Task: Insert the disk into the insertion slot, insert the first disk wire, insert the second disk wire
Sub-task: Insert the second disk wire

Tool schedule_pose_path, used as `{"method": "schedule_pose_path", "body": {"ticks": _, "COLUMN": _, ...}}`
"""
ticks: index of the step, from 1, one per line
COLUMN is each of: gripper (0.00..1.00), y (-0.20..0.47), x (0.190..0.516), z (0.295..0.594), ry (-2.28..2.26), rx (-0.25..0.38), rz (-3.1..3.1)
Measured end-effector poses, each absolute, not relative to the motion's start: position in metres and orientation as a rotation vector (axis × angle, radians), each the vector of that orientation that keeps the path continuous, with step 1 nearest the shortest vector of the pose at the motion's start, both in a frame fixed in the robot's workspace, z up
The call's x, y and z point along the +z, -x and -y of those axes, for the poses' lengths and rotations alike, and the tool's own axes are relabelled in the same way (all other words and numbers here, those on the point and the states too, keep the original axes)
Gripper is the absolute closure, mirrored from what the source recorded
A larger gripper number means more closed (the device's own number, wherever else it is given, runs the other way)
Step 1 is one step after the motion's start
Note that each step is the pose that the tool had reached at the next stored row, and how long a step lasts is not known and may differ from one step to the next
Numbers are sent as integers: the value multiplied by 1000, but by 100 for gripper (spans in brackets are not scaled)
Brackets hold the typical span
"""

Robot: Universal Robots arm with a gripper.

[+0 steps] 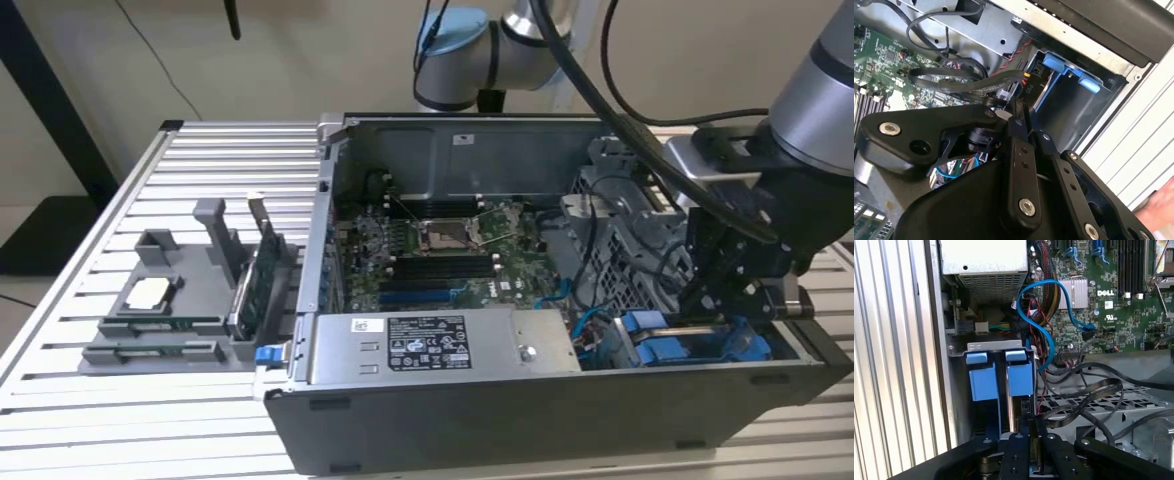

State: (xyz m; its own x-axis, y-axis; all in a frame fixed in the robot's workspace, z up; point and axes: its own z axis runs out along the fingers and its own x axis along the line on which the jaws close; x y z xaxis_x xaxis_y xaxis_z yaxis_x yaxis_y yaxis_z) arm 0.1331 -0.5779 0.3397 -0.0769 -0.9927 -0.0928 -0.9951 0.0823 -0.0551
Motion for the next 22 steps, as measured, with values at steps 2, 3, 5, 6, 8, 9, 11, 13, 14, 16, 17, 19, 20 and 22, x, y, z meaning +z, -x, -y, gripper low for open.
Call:
{"method": "schedule_pose_path", "body": {"ticks": 2, "gripper": 84, "y": -133, "x": 340, "z": 578, "ry": 2060, "rx": 33, "rz": -2230}}
{"method": "schedule_pose_path", "body": {"ticks": 3, "gripper": 84, "y": -133, "x": 340, "z": 578, "ry": 2060, "rx": 33, "rz": -2230}}
{"method": "schedule_pose_path", "body": {"ticks": 5, "gripper": 84, "y": -133, "x": 340, "z": 577, "ry": 2061, "rx": 33, "rz": -2229}}
{"method": "schedule_pose_path", "body": {"ticks": 6, "gripper": 84, "y": -133, "x": 340, "z": 577, "ry": 2061, "rx": 33, "rz": -2228}}
{"method": "schedule_pose_path", "body": {"ticks": 8, "gripper": 84, "y": -133, "x": 340, "z": 577, "ry": 2063, "rx": 33, "rz": -2227}}
{"method": "schedule_pose_path", "body": {"ticks": 9, "gripper": 84, "y": -133, "x": 340, "z": 577, "ry": 2064, "rx": 33, "rz": -2225}}
{"method": "schedule_pose_path", "body": {"ticks": 11, "gripper": 84, "y": -133, "x": 340, "z": 576, "ry": 2067, "rx": 34, "rz": -2221}}
{"method": "schedule_pose_path", "body": {"ticks": 13, "gripper": 84, "y": -134, "x": 340, "z": 576, "ry": 2070, "rx": 34, "rz": -2218}}
{"method": "schedule_pose_path", "body": {"ticks": 14, "gripper": 84, "y": -134, "x": 340, "z": 576, "ry": 2072, "rx": 35, "rz": -2216}}
{"method": "schedule_pose_path", "body": {"ticks": 16, "gripper": 84, "y": -135, "x": 340, "z": 576, "ry": 2075, "rx": 35, "rz": -2213}}
{"method": "schedule_pose_path", "body": {"ticks": 17, "gripper": 84, "y": -135, "x": 340, "z": 576, "ry": 2077, "rx": 36, "rz": -2211}}
{"method": "schedule_pose_path", "body": {"ticks": 19, "gripper": 84, "y": -135, "x": 340, "z": 576, "ry": 2078, "rx": 36, "rz": -2210}}
{"method": "schedule_pose_path", "body": {"ticks": 20, "gripper": 84, "y": -135, "x": 340, "z": 576, "ry": 2078, "rx": 36, "rz": -2210}}
{"method": "schedule_pose_path", "body": {"ticks": 22, "gripper": 84, "y": -135, "x": 340, "z": 575, "ry": 2079, "rx": 37, "rz": -2209}}
